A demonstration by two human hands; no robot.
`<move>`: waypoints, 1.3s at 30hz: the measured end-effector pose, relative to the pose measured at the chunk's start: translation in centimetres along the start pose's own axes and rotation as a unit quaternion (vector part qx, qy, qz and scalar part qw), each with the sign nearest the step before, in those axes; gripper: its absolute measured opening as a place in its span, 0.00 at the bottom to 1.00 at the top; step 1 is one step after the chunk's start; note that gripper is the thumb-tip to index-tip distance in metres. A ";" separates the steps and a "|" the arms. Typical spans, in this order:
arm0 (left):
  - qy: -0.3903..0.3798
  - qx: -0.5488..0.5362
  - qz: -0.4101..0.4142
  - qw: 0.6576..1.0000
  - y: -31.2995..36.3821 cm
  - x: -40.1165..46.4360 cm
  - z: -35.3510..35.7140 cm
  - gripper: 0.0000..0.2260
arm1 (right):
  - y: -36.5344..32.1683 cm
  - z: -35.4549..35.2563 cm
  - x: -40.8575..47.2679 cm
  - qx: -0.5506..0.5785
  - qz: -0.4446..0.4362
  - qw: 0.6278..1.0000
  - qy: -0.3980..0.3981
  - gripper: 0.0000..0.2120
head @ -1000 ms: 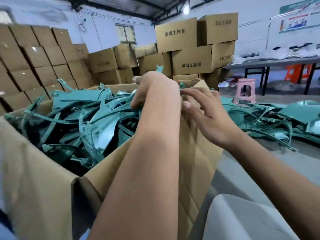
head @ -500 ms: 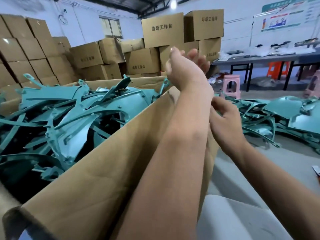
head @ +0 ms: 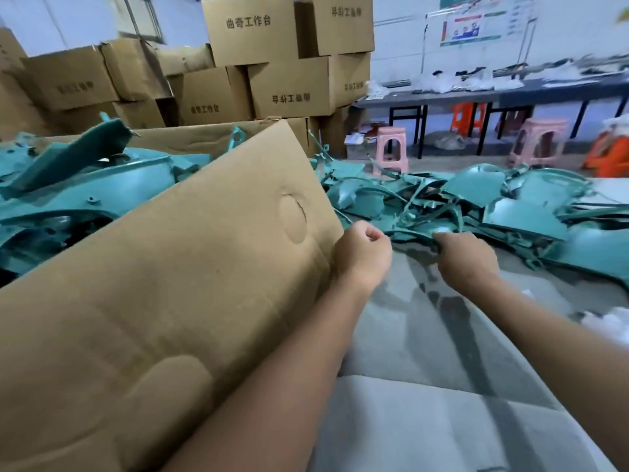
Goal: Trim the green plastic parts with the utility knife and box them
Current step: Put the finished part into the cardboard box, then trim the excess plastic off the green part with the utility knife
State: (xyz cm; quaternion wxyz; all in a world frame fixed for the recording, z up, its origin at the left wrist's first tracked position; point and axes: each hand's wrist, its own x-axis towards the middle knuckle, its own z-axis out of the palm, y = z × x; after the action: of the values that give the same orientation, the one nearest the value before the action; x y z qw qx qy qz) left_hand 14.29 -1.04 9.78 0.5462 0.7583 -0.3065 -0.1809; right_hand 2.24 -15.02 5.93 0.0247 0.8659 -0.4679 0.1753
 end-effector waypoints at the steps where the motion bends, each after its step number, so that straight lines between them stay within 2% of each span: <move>1: -0.001 0.011 -0.008 1.000 -0.6 0.3 0.2 0.05 | 0.9 -0.2 -0.3 0.026 -0.003 0.999 0.025 0.08; 3: 0.000 0.031 -0.037 0.999 -1.8 0.8 0.9 0.02 | 2.8 -0.9 -1.7 0.079 -0.006 0.992 0.098 0.06; 5: 0.010 0.038 -0.070 0.997 -2.5 1.1 1.8 0.05 | 5.0 -1.8 -3.8 0.122 0.009 0.978 0.170 0.11; 7: 0.011 -0.020 -0.123 0.992 -2.6 0.5 2.7 0.07 | 7.4 -2.9 -6.1 0.143 0.046 0.964 0.221 0.13; 8: 0.000 -0.092 -0.168 0.981 -2.4 0.0 3.1 0.11 | 8.6 -3.5 -7.3 0.154 0.070 0.957 0.237 0.14; 10: -0.064 -0.259 -0.261 0.928 -1.8 -1.4 3.8 0.21 | 10.7 -4.6 -9.7 0.187 0.103 0.941 0.263 0.14; 12: -0.158 -0.369 -0.308 0.862 -1.6 -2.8 4.3 0.31 | 12.2 -5.8 -12.0 0.245 0.106 0.917 0.295 0.12; 15: -0.302 -0.489 -0.306 0.759 -1.5 -4.2 4.6 0.40 | 13.8 -7.2 -14.6 0.282 0.048 0.910 0.300 0.12; 16: -0.336 -0.492 -0.289 0.750 -1.3 -4.5 4.6 0.39 | 14.3 -7.4 -14.9 0.279 0.034 0.915 0.289 0.13; 17: -0.361 -0.472 -0.268 0.758 -0.9 -4.9 4.8 0.34 | 14.8 -7.5 -15.3 0.272 0.026 0.921 0.278 0.12; 19: -0.359 -0.402 -0.224 0.812 -0.6 -5.6 5.4 0.20 | 15.5 -6.9 -15.4 0.253 0.013 0.930 0.267 0.09; 21: -0.323 -0.386 -0.190 0.843 -0.8 -6.4 6.3 0.15 | 15.7 -6.3 -15.7 0.215 0.045 0.936 0.276 0.08; 23: -0.282 -0.453 -0.177 0.827 -1.6 -6.8 6.6 0.15 | 15.2 -5.6 -16.1 0.212 0.130 0.926 0.285 0.22; 24: -0.265 -0.488 -0.172 0.813 -2.1 -6.8 6.7 0.14 | 14.6 -5.2 -16.4 0.223 0.176 0.914 0.290 0.27; 25: -0.250 -0.513 -0.171 0.803 -2.6 -7.0 6.7 0.13 | 13.8 -4.7 -16.7 0.233 0.209 0.907 0.281 0.27; 27: -0.222 -0.526 -0.169 0.804 -3.6 -7.3 7.0 0.13 | 12.7 -3.3 -17.1 0.189 0.211 0.940 0.191 0.25; 29: -0.192 -0.502 -0.136 0.832 -4.7 -8.0 7.6 0.15 | 12.0 -2.1 -17.4 0.101 0.184 0.976 0.050 0.29; 31: -0.160 -0.485 -0.095 0.855 -5.6 -8.7 8.0 0.19 | 12.0 -1.5 -17.0 0.068 0.165 0.984 -0.018 0.26; 33: -0.116 -0.478 -0.073 0.867 -6.3 -9.2 8.2 0.22 | 12.4 -1.2 -16.7 0.076 0.169 0.983 -0.001 0.20; 36: -0.043 -0.440 -0.046 0.896 -7.0 -9.1 8.4 0.21 | 13.0 -1.3 -16.8 0.156 0.223 0.955 0.120 0.15; 39: 0.029 -0.289 0.031 0.956 -7.2 -8.7 8.3 0.12 | 13.0 -2.1 -17.8 0.279 0.207 0.908 0.236 0.14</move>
State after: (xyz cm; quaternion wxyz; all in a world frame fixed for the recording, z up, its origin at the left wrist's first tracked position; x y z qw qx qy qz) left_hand 4.64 0.32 -0.29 0.7559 0.5632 -0.2483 -0.2232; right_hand -17.89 -7.65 0.49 -0.1452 0.6546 -0.5493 0.4986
